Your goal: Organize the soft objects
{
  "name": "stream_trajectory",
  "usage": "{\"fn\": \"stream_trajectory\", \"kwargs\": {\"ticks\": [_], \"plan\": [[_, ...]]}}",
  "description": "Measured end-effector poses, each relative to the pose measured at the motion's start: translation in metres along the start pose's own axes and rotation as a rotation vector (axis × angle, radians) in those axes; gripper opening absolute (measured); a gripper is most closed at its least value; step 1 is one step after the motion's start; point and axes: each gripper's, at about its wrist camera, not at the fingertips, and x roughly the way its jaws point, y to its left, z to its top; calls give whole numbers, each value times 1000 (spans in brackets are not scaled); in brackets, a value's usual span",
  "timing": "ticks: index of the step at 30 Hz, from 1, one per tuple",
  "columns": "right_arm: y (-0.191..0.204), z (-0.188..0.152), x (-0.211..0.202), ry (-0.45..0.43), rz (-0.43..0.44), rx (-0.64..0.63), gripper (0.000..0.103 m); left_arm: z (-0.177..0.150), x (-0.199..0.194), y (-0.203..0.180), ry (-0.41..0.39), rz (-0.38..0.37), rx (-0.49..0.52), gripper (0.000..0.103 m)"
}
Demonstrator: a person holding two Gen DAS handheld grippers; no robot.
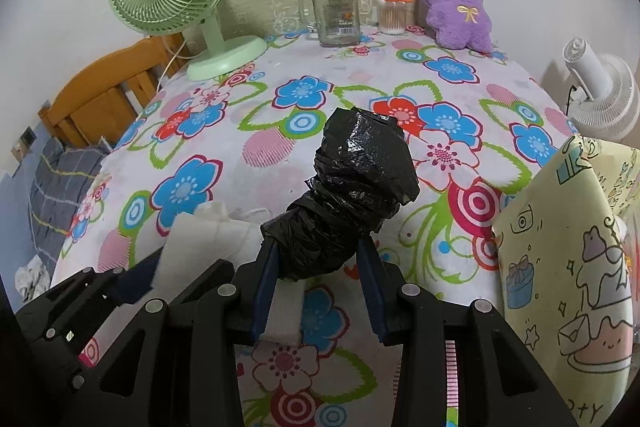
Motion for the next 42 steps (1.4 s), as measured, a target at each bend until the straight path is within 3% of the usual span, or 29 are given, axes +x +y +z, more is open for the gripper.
{"fn": "stream_trajectory", "kwargs": {"ticks": [6,23,31,36,42], "plan": [[1,-1,-10,-15,9,-1,43,0,-11,-7,-24,10,20,19],[-2,0,-63,-100,7,-18,43,5,-56,-27,-93,2,26,16],[-6,-3,-92,-148,11,-21,43,5,-81,-38,-139,0,37,10],[-9,-5,-105,-166,18,-15,43,2,-93,-45,-155,-10,44,1],[-13,-10,-119,-182,24,-11,43,-2,-104,-54,-172,-3,58,0]]}}
